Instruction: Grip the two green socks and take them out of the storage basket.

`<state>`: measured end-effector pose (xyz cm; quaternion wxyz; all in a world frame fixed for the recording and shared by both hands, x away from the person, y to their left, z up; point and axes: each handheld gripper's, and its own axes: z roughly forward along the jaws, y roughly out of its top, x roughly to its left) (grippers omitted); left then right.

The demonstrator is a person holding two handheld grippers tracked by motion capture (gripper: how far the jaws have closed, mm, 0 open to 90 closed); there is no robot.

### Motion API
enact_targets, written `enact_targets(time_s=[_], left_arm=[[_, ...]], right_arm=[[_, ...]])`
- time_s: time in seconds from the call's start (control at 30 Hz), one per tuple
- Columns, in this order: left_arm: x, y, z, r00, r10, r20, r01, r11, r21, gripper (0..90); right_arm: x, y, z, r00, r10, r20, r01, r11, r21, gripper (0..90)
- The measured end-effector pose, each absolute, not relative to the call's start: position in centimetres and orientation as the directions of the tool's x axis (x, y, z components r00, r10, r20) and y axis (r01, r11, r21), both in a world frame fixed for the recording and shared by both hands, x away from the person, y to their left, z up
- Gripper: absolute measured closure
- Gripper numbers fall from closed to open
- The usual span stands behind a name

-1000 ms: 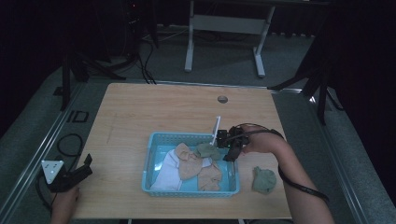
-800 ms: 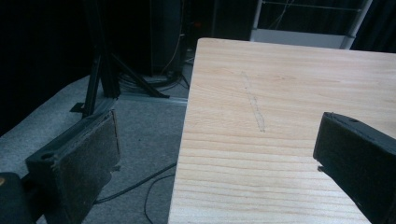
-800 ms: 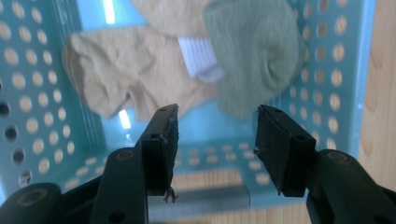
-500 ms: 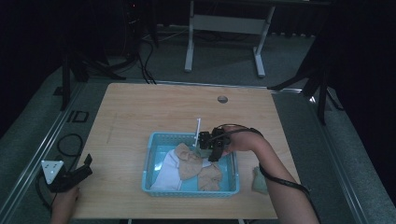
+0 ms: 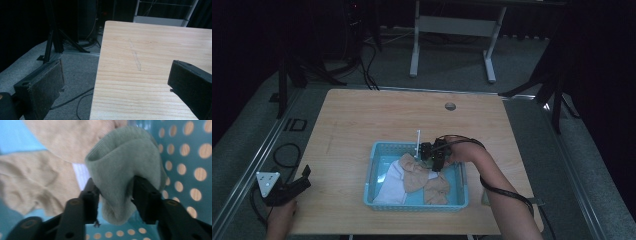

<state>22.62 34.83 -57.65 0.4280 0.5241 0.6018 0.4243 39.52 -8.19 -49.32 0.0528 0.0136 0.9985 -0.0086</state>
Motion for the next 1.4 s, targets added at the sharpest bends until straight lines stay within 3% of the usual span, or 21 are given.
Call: enact_targets(time_s=[0.27, 1.03, 1.4], left_arm=[[22.6, 34.8, -57.7, -0.085, 0.994, -0.071, 0.268, 0.091, 0.959, 0.7], [22.6, 34.8, -57.6, -0.089, 0.994, -0.069, 0.27, 0.091, 0.959, 0.7], [22.7, 34.8, -57.6, -0.09, 0.994, -0.069, 0.271, 0.091, 0.958, 0.7]], right_arm=[[39.9, -8.8, -48.5, -0.991, 0.045, -0.128, 0.044, 0.999, 0.009, 82.3], [37.1, -9.9, -40.8, -0.984, 0.02, -0.179, -0.001, 0.993, 0.115, 83.4], [36.6, -12.8, -37.7, -0.979, 0.056, -0.197, 0.028, 0.989, 0.145, 83.4]])
